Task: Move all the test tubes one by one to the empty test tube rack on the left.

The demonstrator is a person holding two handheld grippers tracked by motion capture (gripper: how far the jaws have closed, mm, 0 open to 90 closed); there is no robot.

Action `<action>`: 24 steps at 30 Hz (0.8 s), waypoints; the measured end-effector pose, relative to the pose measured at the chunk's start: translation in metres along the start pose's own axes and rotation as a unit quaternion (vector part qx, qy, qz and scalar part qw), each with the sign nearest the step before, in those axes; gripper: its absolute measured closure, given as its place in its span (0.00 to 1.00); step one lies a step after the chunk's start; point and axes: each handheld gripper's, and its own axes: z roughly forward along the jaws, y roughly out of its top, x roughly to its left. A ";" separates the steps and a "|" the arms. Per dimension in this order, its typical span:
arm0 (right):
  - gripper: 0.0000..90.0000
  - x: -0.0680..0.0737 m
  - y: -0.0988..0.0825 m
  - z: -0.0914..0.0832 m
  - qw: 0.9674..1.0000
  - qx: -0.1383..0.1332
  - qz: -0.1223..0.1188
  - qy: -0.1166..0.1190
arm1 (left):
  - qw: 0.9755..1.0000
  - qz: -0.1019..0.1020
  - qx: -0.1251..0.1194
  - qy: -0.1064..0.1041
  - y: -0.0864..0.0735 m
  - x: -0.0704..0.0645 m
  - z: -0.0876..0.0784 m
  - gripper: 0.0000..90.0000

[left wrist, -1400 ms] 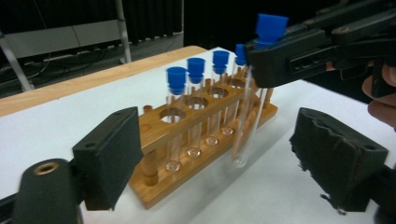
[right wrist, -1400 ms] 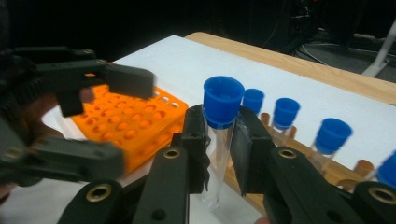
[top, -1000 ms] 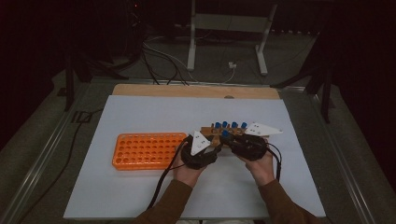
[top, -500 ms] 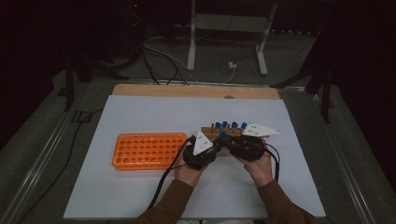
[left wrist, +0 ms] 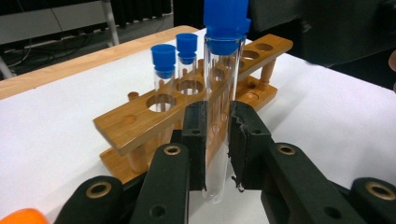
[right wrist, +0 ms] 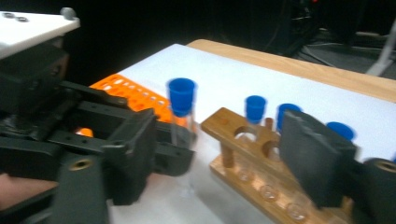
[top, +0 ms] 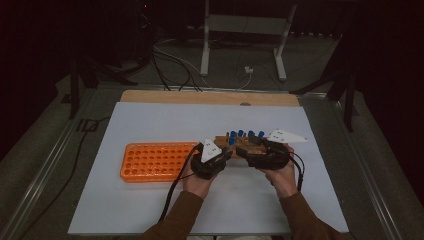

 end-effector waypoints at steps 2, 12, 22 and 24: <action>0.17 -0.002 0.001 -0.002 1.000 0.000 -0.001 -0.014 | 1.000 -0.004 -0.004 0.000 -0.001 0.002 -0.002 0.87; 0.00 -0.019 0.000 -0.013 0.998 -0.008 0.007 -0.054 | 1.000 -0.012 -0.020 0.002 -0.001 0.016 -0.023 0.87; 0.00 -0.030 -0.002 -0.018 0.997 -0.013 0.008 -0.073 | 0.999 -0.027 -0.034 0.010 -0.010 0.033 -0.048 0.87; 0.00 -0.032 -0.002 -0.020 0.997 -0.015 0.010 -0.077 | 0.999 -0.028 -0.033 0.013 -0.013 0.034 -0.051 0.87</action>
